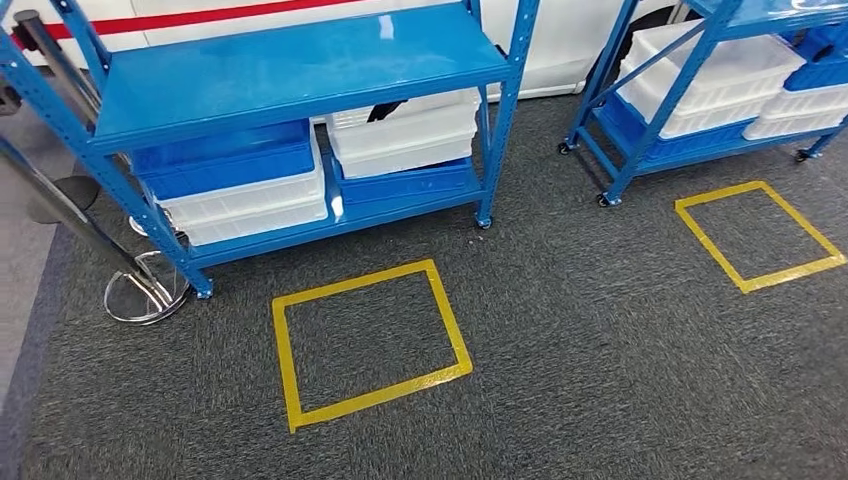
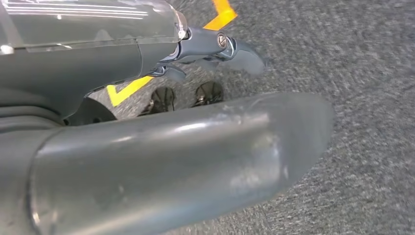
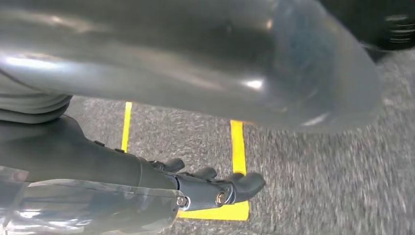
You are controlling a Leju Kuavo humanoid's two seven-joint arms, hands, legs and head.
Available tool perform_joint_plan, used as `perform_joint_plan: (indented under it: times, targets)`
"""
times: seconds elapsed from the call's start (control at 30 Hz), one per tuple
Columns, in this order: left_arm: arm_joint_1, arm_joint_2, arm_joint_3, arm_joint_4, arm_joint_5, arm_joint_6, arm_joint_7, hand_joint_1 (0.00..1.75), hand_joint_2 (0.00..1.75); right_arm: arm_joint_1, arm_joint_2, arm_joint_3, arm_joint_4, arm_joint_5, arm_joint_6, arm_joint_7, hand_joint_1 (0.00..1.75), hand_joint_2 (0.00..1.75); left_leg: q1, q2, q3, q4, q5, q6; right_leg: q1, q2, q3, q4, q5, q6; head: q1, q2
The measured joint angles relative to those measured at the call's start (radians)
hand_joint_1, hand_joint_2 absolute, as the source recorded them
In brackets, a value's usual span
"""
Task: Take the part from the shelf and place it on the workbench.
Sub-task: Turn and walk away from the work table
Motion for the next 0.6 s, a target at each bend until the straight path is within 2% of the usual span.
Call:
perform_joint_plan:
  times: [0.03, 0.07, 0.13, 0.17, 0.2, 0.3, 0.37, 0.43, 0.5, 0.53, 0.57, 0.6]
  targets:
    - [0.001, -0.001, 0.0, 0.0, 0.0, 0.0, 0.0, 0.0, 0.0, 0.001, 0.0, 0.0, 0.0, 0.001, 0.001, 0.002, 0.0, 0.0, 0.0, -0.01, 0.0, 0.001, -0.001, 0.0, 0.0, 0.002, -0.013, 0.017, 0.007, 0.0, 0.0, 0.0]
    - [0.002, -0.001, 0.0, 0.0, -0.001, 0.0, 0.0, 0.0, 0.0, 0.002, 0.0, -0.001, 0.0, 0.001, 0.001, 0.003, 0.0, 0.0, -0.001, -0.019, 0.002, 0.003, -0.002, 0.0, 0.0, 0.003, -0.006, -0.006, 0.036, 0.0, 0.0, 0.0]
    - [0.003, -0.002, -0.001, 0.0, -0.001, 0.0, -0.001, 0.0, 0.0, 0.002, 0.0, -0.006, 0.0, -0.004, -0.001, 0.003, 0.0, 0.0, 0.0, -0.032, 0.005, 0.008, -0.006, -0.005, -0.001, 0.012, 0.046, -0.134, 0.114, -0.004, 0.001, 0.0]
    - [0.003, -0.002, -0.001, 0.0, 0.0, -0.001, -0.002, 0.0, 0.0, 0.001, 0.0, -0.009, 0.0, -0.007, -0.002, 0.003, 0.0, 0.0, -0.002, -0.036, 0.004, 0.012, -0.01, -0.01, 0.0, 0.02, 0.069, -0.192, 0.14, -0.007, 0.001, 0.0]
    - [0.003, -0.002, -0.001, 0.0, 0.001, -0.002, -0.005, 0.0, 0.0, -0.001, 0.0, -0.013, 0.0, -0.009, -0.002, 0.002, 0.0, 0.0, -0.003, -0.039, 0.001, 0.015, -0.012, -0.015, 0.0, 0.026, 0.082, -0.229, 0.153, -0.011, 0.001, 0.0]
    - [0.002, -0.002, -0.001, 0.0, 0.003, -0.005, -0.009, 0.0, 0.0, -0.003, 0.001, -0.018, 0.0, -0.01, 0.0, 0.001, 0.0, 0.0, -0.005, -0.043, -0.003, 0.015, -0.018, -0.032, 0.002, 0.027, 0.086, -0.248, 0.153, -0.027, 0.0, 0.0]
    - [0.002, -0.001, -0.002, 0.0, 0.004, -0.006, -0.01, 0.0, 0.0, -0.001, 0.002, -0.022, 0.0, -0.01, 0.001, 0.0, 0.0, 0.0, -0.004, -0.026, -0.013, 0.045, -0.038, -0.042, 0.0, 0.018, 0.094, -0.257, 0.151, -0.04, -0.002, 0.0]
    - [0.001, -0.001, -0.003, 0.0, 0.004, -0.007, -0.01, 0.0, 0.0, 0.002, 0.003, -0.025, 0.0, -0.01, 0.002, 0.0, 0.0, 0.0, -0.001, 0.002, -0.064, 0.154, -0.092, -0.051, 0.0, 0.008, 0.101, -0.26, 0.147, -0.05, -0.006, 0.0]
    - [0.001, -0.001, -0.005, 0.0, 0.004, -0.009, -0.009, 0.0, 0.0, 0.003, 0.003, -0.028, 0.0, -0.01, 0.003, -0.001, 0.0, 0.0, 0.001, 0.015, -0.134, 0.286, -0.14, -0.057, 0.002, -0.002, 0.106, -0.259, 0.14, -0.054, -0.008, 0.0]
    - [0.003, -0.001, -0.006, 0.0, 0.004, -0.009, -0.008, 0.0, 0.0, 0.003, 0.003, -0.03, 0.0, -0.01, 0.004, -0.001, 0.0, 0.0, 0.002, 0.017, -0.151, 0.314, -0.14, -0.058, 0.004, -0.006, 0.111, -0.259, 0.135, -0.054, -0.008, 0.0]
    - [0.004, -0.001, -0.006, 0.0, 0.004, -0.01, -0.008, 0.0, 0.0, 0.003, 0.003, -0.031, 0.0, -0.01, 0.005, -0.001, 0.0, 0.0, 0.001, 0.018, -0.15, 0.303, -0.119, -0.056, 0.005, -0.009, 0.118, -0.259, 0.13, -0.053, -0.009, 0.0]
    - [0.006, -0.001, -0.007, 0.0, 0.004, -0.01, -0.007, 0.0, 0.0, 0.003, 0.003, -0.032, 0.0, -0.01, 0.006, -0.001, 0.0, 0.0, 0.0, 0.019, -0.129, 0.254, -0.082, -0.051, 0.006, -0.011, 0.127, -0.259, 0.125, -0.052, -0.009, 0.0]
